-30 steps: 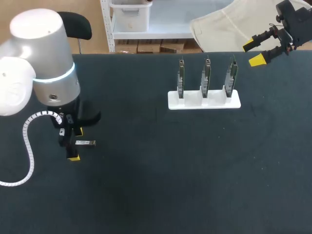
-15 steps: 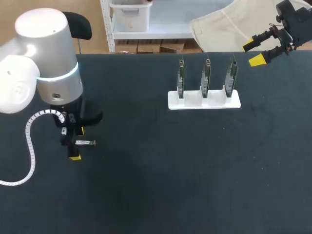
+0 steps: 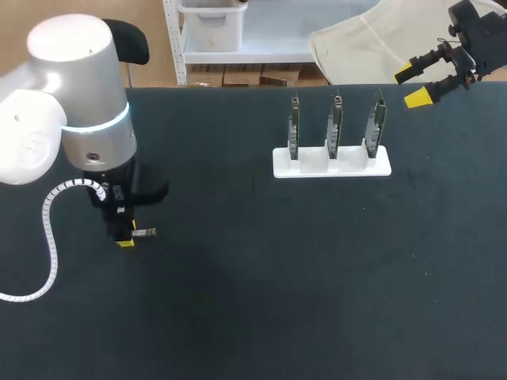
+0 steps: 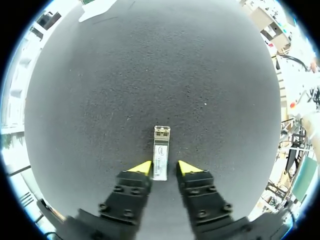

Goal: Pick up the optical module with the left hand, and insert it into the network port with the right hand.

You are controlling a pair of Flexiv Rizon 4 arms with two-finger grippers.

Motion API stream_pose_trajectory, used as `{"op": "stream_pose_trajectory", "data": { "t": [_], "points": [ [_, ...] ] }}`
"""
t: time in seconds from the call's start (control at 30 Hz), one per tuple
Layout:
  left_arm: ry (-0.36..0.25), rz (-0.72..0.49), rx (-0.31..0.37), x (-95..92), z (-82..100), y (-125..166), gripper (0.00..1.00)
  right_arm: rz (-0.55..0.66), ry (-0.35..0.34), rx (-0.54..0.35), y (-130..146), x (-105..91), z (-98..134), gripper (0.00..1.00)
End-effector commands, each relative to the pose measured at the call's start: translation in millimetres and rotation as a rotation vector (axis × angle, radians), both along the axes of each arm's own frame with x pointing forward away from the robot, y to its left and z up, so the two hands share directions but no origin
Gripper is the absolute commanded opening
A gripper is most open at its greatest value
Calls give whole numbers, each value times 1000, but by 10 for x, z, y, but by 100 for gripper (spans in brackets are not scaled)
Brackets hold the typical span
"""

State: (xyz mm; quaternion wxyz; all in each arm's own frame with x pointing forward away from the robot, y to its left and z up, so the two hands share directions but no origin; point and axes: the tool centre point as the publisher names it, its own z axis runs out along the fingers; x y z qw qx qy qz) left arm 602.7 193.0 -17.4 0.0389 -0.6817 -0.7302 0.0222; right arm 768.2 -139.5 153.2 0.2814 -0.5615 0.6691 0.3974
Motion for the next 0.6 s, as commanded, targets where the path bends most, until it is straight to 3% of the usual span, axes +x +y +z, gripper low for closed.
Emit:
{"op": "stream_pose_trajectory", "data": {
  "t": [0.03, 0.33, 0.5, 0.6],
  "points": [
    [-2, -2, -4, -15, -23, -1, 0, -2, -2, 0, 2, -10, 1, 100],
    [-28, 7, -19, 14, 112, -53, 0, -2, -2, 0, 2, -10, 1, 100],
    [-102, 41, -151, 165, 439, -193, 0, -2, -2, 0, 2, -10, 1, 100],
    [-149, 59, -268, 301, 680, -333, 0, -2, -2, 0, 2, -10, 1, 100]
  ]
}}
